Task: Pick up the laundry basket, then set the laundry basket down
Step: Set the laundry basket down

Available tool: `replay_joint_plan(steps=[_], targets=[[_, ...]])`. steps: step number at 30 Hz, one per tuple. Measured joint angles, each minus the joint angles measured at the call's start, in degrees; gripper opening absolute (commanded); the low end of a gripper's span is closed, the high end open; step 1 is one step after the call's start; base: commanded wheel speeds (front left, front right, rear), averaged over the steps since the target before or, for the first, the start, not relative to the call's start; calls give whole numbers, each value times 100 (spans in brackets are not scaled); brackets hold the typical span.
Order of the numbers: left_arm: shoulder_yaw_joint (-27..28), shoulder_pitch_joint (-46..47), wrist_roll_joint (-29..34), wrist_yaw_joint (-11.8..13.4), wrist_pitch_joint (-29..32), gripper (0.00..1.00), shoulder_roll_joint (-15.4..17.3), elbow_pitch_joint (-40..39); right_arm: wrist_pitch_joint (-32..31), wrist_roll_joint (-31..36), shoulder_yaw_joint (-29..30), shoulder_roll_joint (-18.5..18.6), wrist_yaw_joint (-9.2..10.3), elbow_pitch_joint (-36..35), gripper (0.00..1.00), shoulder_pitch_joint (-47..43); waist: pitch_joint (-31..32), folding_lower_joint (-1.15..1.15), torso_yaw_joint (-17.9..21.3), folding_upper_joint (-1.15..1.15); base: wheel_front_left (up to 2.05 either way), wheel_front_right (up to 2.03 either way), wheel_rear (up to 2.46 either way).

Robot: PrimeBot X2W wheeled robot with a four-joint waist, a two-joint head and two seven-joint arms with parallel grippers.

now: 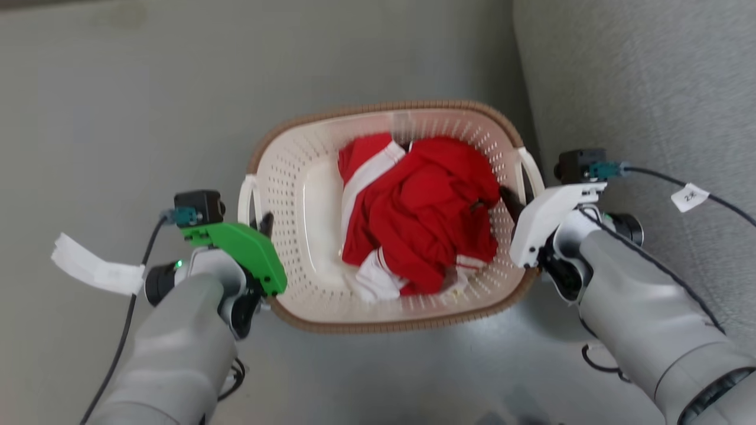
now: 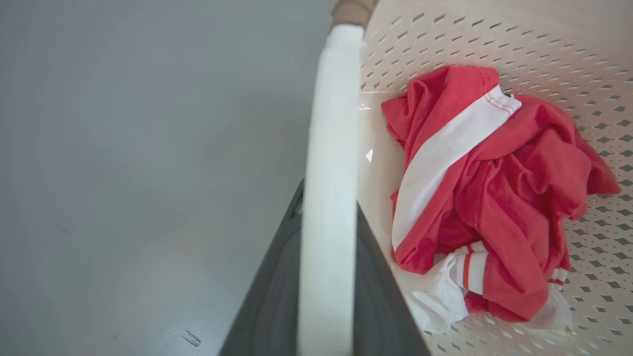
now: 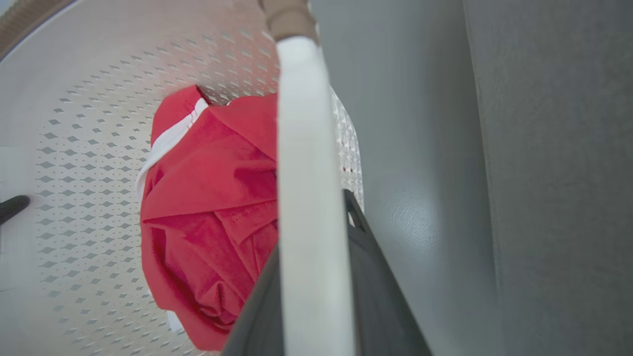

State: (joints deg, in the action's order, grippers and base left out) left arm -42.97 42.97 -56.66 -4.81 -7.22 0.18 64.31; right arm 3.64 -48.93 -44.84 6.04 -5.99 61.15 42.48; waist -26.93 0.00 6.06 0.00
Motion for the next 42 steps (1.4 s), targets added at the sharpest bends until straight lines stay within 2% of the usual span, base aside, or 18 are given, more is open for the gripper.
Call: replay_joint_plan(steps=[28,42], targets=[[-35,1553,187,238,-493,0,59,-89,545,-261,-133,354,4,-472,0,1271,-2368,1,-218,0,0,0,0],[-49,1578,266,241,-653,0,59,33,801,-410,-394,348,7,-512,0,1278,-2808,1,-289,0,0,0,0]])
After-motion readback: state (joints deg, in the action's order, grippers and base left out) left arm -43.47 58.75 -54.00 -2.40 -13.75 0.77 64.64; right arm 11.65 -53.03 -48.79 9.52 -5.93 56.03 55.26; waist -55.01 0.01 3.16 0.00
